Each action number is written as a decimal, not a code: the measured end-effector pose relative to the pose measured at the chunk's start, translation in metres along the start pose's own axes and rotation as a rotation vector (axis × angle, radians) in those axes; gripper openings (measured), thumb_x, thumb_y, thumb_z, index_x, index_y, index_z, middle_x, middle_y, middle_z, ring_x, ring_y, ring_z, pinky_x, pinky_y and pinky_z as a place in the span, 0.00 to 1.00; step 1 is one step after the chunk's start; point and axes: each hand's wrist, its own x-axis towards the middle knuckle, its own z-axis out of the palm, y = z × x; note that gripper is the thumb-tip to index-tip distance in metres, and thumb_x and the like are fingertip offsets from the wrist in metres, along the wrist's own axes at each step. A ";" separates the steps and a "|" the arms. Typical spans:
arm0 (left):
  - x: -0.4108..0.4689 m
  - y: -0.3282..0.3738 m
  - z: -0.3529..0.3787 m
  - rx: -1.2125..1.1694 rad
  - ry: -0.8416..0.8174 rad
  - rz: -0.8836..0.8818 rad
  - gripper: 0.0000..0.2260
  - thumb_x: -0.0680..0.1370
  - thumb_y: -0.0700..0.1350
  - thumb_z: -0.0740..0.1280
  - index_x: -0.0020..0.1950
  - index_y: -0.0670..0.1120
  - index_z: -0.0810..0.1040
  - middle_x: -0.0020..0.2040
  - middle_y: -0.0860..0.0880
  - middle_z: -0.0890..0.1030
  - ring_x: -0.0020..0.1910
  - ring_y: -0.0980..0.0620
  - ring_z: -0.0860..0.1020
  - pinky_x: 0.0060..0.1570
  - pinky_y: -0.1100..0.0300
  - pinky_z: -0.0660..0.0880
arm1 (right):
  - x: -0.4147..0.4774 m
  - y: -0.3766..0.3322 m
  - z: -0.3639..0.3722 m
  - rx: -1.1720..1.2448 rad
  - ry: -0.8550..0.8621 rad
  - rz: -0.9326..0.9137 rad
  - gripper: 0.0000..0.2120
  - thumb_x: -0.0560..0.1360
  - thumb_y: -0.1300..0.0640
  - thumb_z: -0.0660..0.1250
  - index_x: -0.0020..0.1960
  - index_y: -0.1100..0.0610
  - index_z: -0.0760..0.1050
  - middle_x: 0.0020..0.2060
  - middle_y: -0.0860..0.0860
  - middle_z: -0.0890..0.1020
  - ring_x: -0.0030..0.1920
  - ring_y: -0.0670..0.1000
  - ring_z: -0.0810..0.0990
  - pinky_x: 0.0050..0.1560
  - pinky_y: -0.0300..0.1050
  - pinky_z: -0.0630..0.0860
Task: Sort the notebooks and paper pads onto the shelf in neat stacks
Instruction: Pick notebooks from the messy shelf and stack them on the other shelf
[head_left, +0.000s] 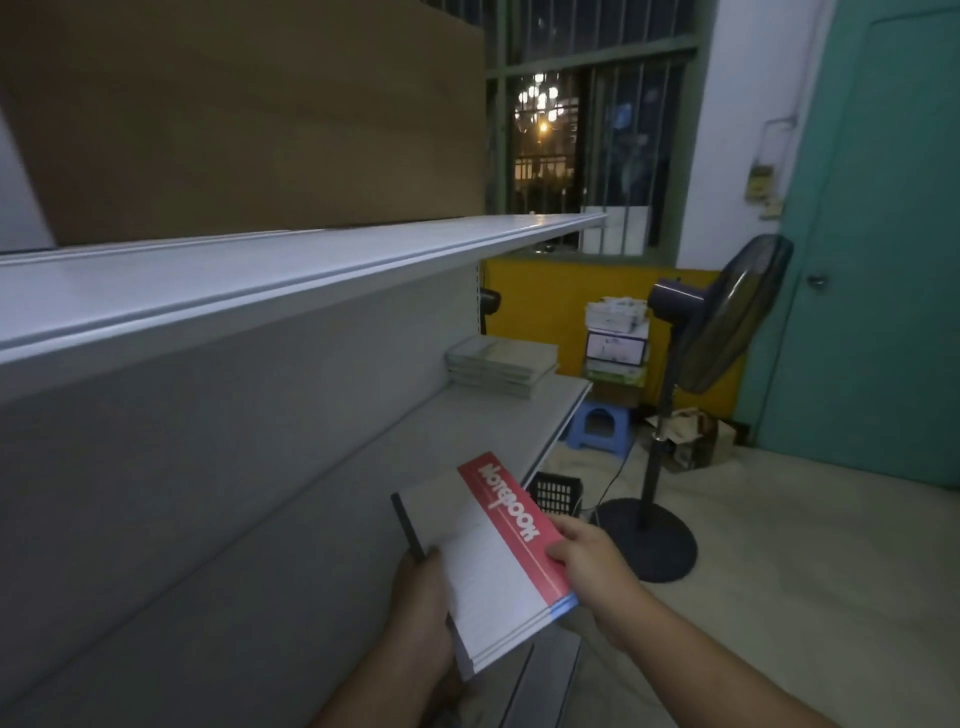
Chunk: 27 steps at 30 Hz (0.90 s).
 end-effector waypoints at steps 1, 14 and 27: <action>0.011 -0.002 0.015 0.003 0.022 0.012 0.14 0.82 0.47 0.58 0.65 0.44 0.72 0.53 0.42 0.80 0.49 0.41 0.79 0.49 0.49 0.77 | 0.016 0.001 -0.012 -0.001 -0.005 0.003 0.17 0.77 0.70 0.56 0.56 0.54 0.77 0.43 0.54 0.84 0.36 0.51 0.81 0.34 0.39 0.75; 0.095 0.027 0.127 0.168 0.183 0.227 0.17 0.74 0.32 0.63 0.60 0.46 0.75 0.50 0.47 0.82 0.48 0.48 0.81 0.47 0.55 0.80 | 0.193 -0.036 -0.086 -0.088 -0.197 -0.053 0.19 0.77 0.70 0.56 0.42 0.49 0.77 0.35 0.52 0.83 0.34 0.52 0.81 0.30 0.39 0.76; 0.206 0.054 0.126 0.966 0.177 0.364 0.54 0.58 0.63 0.68 0.78 0.51 0.46 0.78 0.45 0.40 0.77 0.50 0.46 0.71 0.61 0.56 | 0.345 -0.056 -0.027 -0.601 -0.238 -0.266 0.09 0.77 0.60 0.62 0.48 0.57 0.82 0.41 0.52 0.82 0.39 0.49 0.79 0.35 0.35 0.72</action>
